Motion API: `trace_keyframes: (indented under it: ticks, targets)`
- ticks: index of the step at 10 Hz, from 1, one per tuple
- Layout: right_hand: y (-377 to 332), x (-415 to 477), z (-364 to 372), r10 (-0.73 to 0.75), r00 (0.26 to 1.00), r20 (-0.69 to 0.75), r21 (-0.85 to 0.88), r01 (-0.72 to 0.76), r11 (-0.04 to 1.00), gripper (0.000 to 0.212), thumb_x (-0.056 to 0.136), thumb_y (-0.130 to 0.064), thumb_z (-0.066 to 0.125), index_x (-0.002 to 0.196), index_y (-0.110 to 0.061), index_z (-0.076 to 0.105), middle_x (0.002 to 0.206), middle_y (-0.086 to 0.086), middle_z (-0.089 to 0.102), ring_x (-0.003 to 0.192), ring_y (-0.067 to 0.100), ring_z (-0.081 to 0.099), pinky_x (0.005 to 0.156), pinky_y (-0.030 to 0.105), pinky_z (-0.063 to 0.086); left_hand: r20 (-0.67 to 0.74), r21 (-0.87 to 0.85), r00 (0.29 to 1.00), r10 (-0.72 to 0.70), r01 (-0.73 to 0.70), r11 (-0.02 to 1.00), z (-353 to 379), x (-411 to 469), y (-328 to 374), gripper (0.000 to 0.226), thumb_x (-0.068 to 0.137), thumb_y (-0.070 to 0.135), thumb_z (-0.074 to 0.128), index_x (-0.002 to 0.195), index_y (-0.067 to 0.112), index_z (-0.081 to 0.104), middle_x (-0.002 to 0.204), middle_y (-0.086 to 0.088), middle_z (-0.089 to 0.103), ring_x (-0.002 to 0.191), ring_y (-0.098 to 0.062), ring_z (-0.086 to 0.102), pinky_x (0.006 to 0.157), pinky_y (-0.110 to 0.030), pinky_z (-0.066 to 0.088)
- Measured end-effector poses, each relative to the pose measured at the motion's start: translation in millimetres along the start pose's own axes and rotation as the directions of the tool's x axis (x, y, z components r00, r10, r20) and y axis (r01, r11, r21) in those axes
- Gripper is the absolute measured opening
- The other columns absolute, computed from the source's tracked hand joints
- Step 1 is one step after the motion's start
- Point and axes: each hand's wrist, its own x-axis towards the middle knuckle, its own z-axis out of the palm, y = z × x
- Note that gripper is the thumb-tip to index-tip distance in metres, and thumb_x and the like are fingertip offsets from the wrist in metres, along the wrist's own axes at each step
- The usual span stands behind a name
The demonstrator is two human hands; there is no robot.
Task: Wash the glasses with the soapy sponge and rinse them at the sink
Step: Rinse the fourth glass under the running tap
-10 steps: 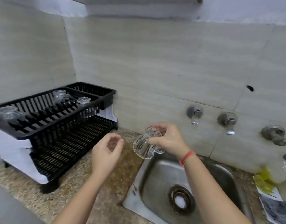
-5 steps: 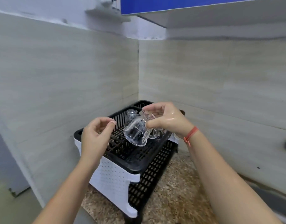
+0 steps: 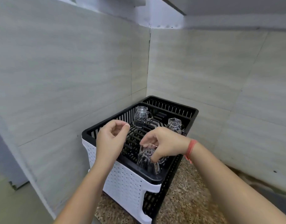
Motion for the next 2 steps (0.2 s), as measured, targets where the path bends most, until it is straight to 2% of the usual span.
trace_keyframes:
  ticks: [2]
  targets:
    - [0.6,-8.9,1.9,0.007,0.998,0.062,-0.011,-0.007,1.000,0.057,0.061,-0.011,0.086,0.112,-0.020,0.064,0.104,-0.004,0.063,0.094,0.014,0.063,0.078,0.022,0.054,0.025,0.020,1.000,0.015,-0.015,1.000,5.1,-0.3,-0.9,0.004,0.077,0.030,0.066,0.075,0.030,0.069,0.077,0.007,0.072,0.082,-0.016,0.069,0.085,-0.044,0.055]
